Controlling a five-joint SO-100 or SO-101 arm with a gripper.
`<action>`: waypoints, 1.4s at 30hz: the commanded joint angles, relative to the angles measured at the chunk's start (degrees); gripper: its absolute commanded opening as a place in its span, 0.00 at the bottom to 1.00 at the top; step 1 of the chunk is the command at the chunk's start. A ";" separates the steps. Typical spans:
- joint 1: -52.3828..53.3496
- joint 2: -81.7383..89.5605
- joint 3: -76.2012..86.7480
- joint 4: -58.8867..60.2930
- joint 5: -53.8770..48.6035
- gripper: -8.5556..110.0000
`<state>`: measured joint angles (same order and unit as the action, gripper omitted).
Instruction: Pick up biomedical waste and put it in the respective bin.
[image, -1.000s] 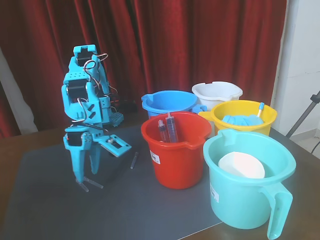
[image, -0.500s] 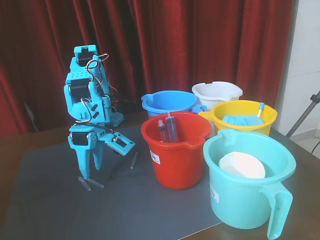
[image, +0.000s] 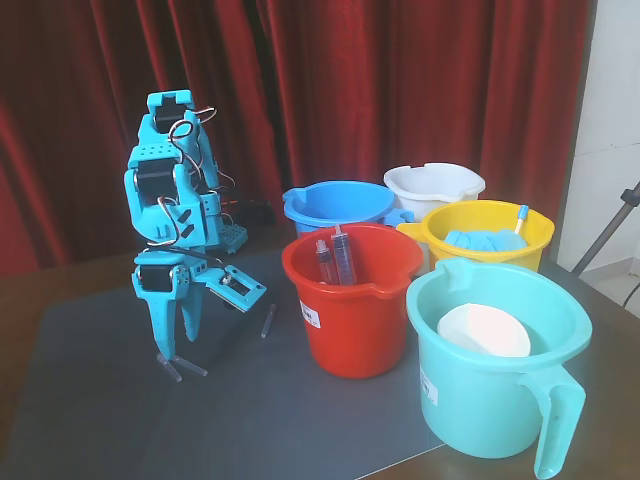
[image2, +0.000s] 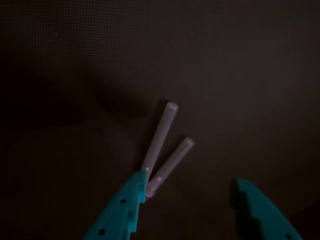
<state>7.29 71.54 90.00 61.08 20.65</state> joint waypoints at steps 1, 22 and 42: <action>-0.26 0.62 -1.49 -3.08 -1.32 0.22; 5.98 0.70 3.34 -5.80 -9.40 0.15; 1.41 0.79 9.32 -13.01 -3.52 0.21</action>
<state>9.40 71.54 99.67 50.10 16.79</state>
